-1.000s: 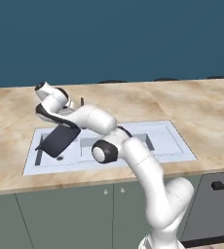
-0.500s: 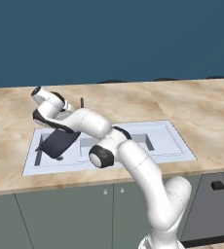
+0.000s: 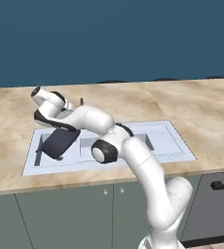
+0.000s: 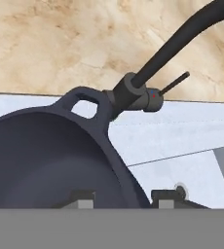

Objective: Move the pot and pan from the stove into the sink.

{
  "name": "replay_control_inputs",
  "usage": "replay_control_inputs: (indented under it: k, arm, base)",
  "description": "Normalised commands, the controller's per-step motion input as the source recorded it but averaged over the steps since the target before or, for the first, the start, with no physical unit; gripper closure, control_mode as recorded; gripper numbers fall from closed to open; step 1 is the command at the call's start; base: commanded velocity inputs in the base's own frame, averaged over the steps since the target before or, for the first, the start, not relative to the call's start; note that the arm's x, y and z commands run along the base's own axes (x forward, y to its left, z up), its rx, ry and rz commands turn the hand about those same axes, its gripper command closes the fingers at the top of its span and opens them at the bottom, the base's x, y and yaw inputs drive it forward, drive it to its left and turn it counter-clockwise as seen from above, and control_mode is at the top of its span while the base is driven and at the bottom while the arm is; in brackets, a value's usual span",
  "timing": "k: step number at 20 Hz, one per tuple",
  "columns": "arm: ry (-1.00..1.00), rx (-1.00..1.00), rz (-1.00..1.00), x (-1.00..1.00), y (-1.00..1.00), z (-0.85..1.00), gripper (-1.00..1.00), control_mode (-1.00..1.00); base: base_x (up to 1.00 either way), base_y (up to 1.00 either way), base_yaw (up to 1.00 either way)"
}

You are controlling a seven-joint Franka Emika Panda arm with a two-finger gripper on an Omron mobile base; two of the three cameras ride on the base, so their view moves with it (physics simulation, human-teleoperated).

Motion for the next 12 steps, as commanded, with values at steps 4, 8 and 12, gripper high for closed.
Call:
replay_control_inputs:
  k: [4, 8, 12]
  arm:
    - [0.00, 0.04, 0.00, 0.00, -0.13, 0.55, -1.00, -1.00]
    - [0.00, 0.07, 0.00, -0.19, -0.26, 0.82, -1.00, -1.00]
    - [0.00, 0.07, 0.02, -0.51, -0.25, 0.79, -1.00, -1.00]
  base:
    - [0.00, 0.00, 0.00]
    - [0.00, 0.00, 0.00]
    - [0.00, 0.00, 0.00]
